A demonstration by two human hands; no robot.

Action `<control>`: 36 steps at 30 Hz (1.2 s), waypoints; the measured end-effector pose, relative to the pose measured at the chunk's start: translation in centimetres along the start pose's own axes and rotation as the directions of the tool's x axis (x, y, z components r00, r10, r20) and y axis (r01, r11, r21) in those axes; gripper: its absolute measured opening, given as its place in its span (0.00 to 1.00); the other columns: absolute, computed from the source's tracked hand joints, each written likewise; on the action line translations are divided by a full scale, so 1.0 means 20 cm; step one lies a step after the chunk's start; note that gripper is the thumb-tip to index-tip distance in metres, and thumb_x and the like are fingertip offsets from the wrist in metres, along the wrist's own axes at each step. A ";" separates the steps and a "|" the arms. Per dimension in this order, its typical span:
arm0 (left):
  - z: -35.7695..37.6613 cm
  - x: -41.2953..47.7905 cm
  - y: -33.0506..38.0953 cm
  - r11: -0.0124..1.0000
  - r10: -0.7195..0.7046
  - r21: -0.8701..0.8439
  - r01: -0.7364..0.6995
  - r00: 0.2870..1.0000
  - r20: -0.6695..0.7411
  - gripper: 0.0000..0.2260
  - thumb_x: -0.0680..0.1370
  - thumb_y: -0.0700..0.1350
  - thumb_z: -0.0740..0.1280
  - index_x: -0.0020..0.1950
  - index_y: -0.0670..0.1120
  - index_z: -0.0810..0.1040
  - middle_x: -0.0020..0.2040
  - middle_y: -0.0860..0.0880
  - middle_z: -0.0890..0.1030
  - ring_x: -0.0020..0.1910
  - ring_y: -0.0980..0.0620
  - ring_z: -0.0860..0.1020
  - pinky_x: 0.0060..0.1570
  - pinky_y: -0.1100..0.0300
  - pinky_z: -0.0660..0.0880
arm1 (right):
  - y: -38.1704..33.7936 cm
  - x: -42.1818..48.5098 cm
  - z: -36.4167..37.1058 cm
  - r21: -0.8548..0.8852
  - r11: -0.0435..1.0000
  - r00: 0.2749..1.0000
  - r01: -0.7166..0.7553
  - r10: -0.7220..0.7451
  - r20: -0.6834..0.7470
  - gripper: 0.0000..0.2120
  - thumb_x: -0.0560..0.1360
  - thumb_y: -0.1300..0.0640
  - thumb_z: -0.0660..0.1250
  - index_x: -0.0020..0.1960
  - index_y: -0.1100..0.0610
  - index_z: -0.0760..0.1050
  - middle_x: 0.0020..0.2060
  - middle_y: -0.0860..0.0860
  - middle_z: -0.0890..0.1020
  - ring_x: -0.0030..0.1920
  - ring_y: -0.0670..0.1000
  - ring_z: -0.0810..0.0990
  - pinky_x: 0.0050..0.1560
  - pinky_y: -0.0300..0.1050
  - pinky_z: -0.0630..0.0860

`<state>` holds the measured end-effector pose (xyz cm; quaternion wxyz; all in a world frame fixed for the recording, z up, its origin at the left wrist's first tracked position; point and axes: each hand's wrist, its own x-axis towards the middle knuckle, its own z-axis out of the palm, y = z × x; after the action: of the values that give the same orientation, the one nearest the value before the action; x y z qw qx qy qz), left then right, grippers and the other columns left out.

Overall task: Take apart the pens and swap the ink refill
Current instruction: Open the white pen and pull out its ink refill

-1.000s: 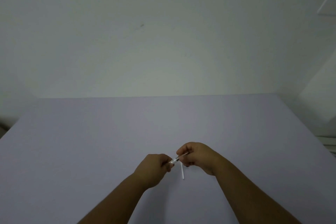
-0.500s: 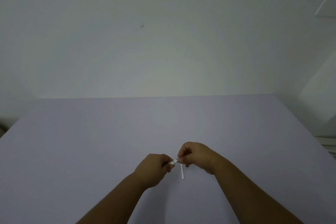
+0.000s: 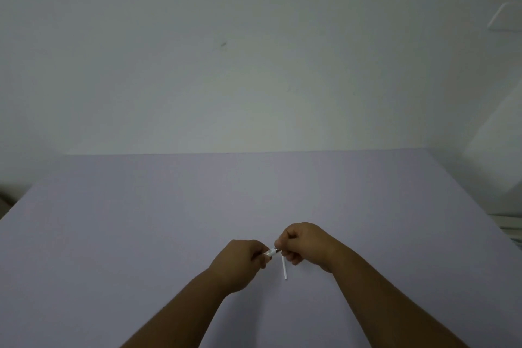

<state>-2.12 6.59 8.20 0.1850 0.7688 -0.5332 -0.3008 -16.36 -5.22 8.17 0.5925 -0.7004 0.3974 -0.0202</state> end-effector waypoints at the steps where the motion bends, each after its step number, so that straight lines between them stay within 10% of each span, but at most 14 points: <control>1: 0.00 0.00 0.00 1.000 -0.002 0.000 0.002 1.000 0.001 0.11 0.79 0.47 0.61 0.47 0.45 0.82 0.40 0.51 0.79 0.35 0.54 0.73 0.34 0.64 0.67 | 0.00 0.00 0.00 -0.015 1.000 1.000 0.021 -0.021 0.005 0.02 0.70 0.59 0.70 0.40 0.53 0.79 0.37 0.51 0.82 0.36 0.48 0.79 0.44 0.45 0.77; 23: 0.00 0.00 0.01 0.997 -0.035 -0.065 0.035 0.999 0.003 0.10 0.79 0.46 0.61 0.46 0.47 0.82 0.45 0.47 0.83 0.38 0.52 0.76 0.38 0.63 0.70 | 0.01 -0.01 0.01 0.202 0.977 0.998 -0.066 0.070 -0.010 0.07 0.71 0.56 0.72 0.46 0.58 0.79 0.41 0.55 0.81 0.39 0.50 0.80 0.43 0.43 0.79; 28: -0.01 0.00 0.01 0.979 -0.055 -0.193 0.060 0.998 0.032 0.10 0.79 0.44 0.61 0.53 0.46 0.81 0.47 0.48 0.84 0.43 0.51 0.79 0.48 0.56 0.77 | -0.01 0.00 0.00 0.477 0.878 0.993 0.051 0.006 -0.116 0.07 0.73 0.67 0.66 0.48 0.59 0.78 0.40 0.55 0.80 0.38 0.49 0.80 0.39 0.39 0.80; 36: -0.01 0.00 0.05 0.852 -0.121 -0.496 0.165 0.985 0.119 0.10 0.79 0.43 0.62 0.58 0.53 0.73 0.41 0.49 0.83 0.34 0.52 0.78 0.35 0.61 0.78 | -0.04 0.03 0.01 0.527 0.845 0.976 0.089 0.032 -0.215 0.06 0.72 0.64 0.69 0.49 0.59 0.79 0.39 0.53 0.80 0.38 0.50 0.79 0.41 0.42 0.79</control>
<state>-2.74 6.25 9.00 0.3342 0.7180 -0.3845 -0.4743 -15.41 -5.45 8.50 0.7168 -0.5074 0.4274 -0.2145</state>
